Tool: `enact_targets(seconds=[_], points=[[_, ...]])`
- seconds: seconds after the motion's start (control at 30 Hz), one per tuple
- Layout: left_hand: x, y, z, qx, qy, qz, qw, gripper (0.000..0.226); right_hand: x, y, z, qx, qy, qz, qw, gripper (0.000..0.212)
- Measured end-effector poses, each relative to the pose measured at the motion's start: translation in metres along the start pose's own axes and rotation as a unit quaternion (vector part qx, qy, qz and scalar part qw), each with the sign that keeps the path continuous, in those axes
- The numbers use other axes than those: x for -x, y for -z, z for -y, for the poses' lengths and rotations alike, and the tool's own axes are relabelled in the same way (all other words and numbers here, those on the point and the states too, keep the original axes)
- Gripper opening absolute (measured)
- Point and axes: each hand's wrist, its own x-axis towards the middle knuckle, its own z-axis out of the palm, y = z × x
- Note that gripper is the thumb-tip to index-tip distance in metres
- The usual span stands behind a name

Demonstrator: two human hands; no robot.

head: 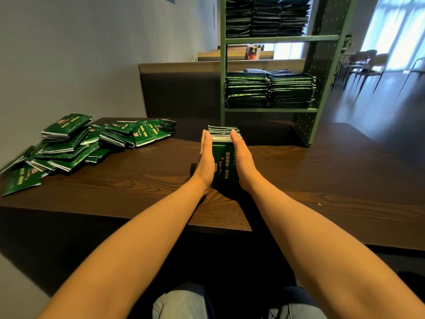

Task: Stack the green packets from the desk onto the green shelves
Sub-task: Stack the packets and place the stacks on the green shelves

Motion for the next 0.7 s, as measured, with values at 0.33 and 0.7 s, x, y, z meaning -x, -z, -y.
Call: enact_targets(seconds=[0.33, 0.7], points=[[0.067, -0.033, -0.064, 0.005, -0.065, -0.034, 0.997, 0.068, -0.047, 0.019, -0.036, 0.013, -0.006, -0.064, 0.998, 0.104], [0.051, -0.022, -0.069, -0.162, -0.030, -0.054, 0.985, 0.080, -0.052, 0.032, -0.029, 0.049, -0.067, 0.030, 0.996, 0.106]])
